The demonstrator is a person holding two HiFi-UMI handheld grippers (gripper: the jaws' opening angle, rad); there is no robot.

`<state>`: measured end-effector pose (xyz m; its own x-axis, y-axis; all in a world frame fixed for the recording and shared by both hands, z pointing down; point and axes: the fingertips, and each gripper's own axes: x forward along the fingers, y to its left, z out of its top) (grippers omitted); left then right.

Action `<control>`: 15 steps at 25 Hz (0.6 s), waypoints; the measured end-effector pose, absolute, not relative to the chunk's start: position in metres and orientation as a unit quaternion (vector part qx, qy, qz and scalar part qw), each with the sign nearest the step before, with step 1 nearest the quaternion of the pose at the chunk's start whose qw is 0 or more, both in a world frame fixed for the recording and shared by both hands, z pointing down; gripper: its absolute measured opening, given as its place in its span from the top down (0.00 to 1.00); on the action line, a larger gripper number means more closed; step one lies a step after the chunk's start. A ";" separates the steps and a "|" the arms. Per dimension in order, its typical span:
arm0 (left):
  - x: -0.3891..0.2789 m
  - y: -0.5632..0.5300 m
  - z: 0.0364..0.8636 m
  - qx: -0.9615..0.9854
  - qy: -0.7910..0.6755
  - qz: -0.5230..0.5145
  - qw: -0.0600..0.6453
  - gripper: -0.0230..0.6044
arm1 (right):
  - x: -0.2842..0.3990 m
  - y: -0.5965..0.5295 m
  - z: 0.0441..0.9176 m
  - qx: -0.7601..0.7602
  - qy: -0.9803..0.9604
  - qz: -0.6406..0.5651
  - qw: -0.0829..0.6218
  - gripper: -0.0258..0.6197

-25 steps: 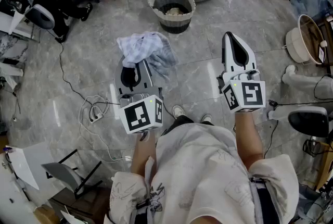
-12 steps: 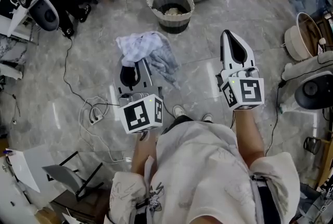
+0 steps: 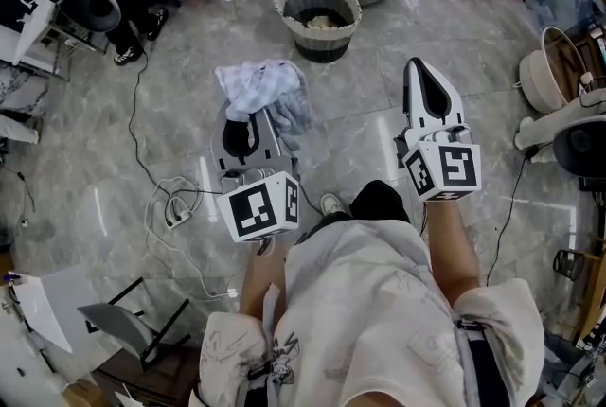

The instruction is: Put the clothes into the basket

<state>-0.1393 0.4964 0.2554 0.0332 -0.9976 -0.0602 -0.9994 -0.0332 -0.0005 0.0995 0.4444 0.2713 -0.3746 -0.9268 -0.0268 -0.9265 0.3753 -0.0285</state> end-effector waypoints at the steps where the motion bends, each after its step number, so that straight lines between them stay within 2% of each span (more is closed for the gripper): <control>1: -0.142 0.495 0.256 -0.718 0.695 0.022 0.020 0.88 | 0.097 0.443 0.272 -0.558 0.829 -0.007 0.018 0.98; 15: -0.153 0.420 0.272 -0.717 0.697 0.020 0.004 0.88 | 0.075 0.364 0.305 -0.538 0.842 -0.027 -0.019 0.98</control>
<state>-0.1527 0.4197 0.2721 0.0275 -0.9991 -0.0335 -0.9994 -0.0283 0.0219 0.0752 0.3641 0.3049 -0.4201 -0.9054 0.0609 -0.9075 0.4194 -0.0248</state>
